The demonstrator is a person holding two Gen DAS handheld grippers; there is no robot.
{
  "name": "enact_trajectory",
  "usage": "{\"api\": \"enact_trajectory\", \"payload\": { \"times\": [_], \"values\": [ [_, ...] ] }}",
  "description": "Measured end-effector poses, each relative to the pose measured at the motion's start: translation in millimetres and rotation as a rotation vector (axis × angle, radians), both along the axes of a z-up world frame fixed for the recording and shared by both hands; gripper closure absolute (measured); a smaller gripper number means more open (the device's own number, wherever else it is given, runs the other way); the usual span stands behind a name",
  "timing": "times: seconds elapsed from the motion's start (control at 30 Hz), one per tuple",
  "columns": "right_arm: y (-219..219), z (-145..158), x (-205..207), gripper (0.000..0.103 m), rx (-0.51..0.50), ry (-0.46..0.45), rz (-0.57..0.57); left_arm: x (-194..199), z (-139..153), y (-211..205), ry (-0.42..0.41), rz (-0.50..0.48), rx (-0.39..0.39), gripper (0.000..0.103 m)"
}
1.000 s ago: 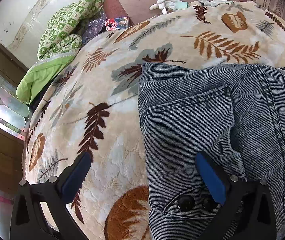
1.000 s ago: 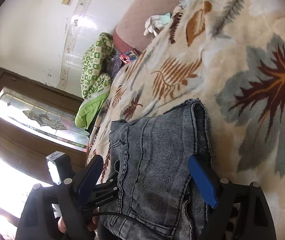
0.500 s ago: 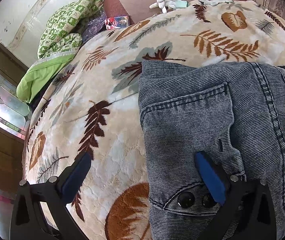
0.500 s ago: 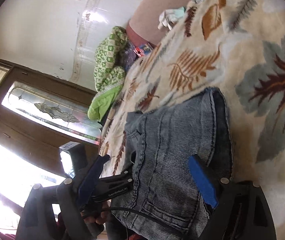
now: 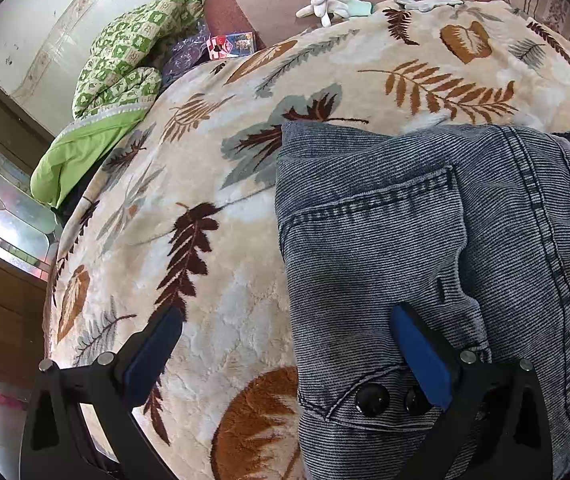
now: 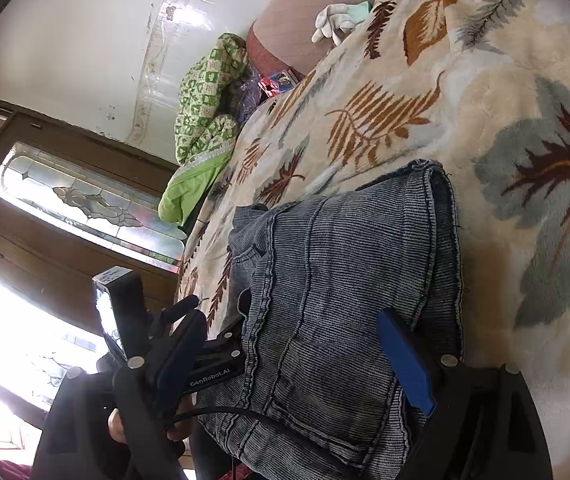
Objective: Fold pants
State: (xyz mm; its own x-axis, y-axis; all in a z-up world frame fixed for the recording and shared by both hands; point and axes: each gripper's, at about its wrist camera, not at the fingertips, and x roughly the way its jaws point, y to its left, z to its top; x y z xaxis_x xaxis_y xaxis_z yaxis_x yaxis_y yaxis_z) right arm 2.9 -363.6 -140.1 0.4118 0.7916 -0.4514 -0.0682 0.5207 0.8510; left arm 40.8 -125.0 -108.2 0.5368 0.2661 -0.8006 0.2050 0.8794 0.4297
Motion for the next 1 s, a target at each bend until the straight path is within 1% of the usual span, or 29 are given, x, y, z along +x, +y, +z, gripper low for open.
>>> {"api": "enact_trajectory", "payload": {
  "times": [0.07, 0.17, 0.3, 0.43, 0.53, 0.6, 0.63, 0.7, 0.77, 0.87, 1.0],
  "values": [
    [-3.0, 3.5, -3.4, 0.014, 0.027, -0.011, -0.016, -3.8, 8.3, 1.0, -0.025, -0.008, -0.012, 0.0],
    [-5.6, 13.6, -10.1, 0.014, 0.084, -0.071, -0.006, -10.9, 23.2, 7.8, -0.072, 0.003, -0.05, 0.0],
    [2.9, 29.1, -17.6, 0.014, 0.048, -0.153, 0.019, -19.7, 36.6, 17.5, -0.102, 0.014, -0.092, 0.0],
    [9.3, 38.3, -23.2, 0.014, 0.016, -0.202, 0.032, -33.0, 38.0, 16.4, -0.104, -0.034, -0.094, 0.0],
    [11.4, 35.3, -21.4, 0.014, 0.004, -0.176, 0.037, -40.5, 26.7, 9.7, -0.075, -0.082, -0.067, 0.0],
    [12.3, 26.0, -16.6, 0.014, -0.019, -0.119, 0.038, -42.0, 13.9, 3.8, -0.037, -0.105, -0.049, 0.0],
    [12.7, 20.0, -13.8, 0.014, -0.033, -0.086, 0.038, -42.5, 9.7, 1.9, -0.023, -0.114, -0.058, 0.0],
    [12.9, 10.4, -9.2, 0.014, -0.05, -0.039, 0.038, -41.3, 5.8, -0.8, -0.023, -0.111, -0.057, 0.0],
    [10.3, 7.8, -7.0, 0.014, -0.03, -0.031, 0.038, -38.3, 3.4, -0.9, -0.011, -0.114, -0.06, 0.0],
    [8.8, 4.5, -4.7, 0.014, -0.019, -0.024, 0.044, -34.4, 4.0, 4.0, 0.013, -0.102, -0.092, 0.0],
    [7.2, 4.7, -5.0, 0.014, -0.012, -0.03, 0.047, -38.1, 6.6, 4.0, -0.005, -0.096, -0.09, 0.0]
  ]
}}
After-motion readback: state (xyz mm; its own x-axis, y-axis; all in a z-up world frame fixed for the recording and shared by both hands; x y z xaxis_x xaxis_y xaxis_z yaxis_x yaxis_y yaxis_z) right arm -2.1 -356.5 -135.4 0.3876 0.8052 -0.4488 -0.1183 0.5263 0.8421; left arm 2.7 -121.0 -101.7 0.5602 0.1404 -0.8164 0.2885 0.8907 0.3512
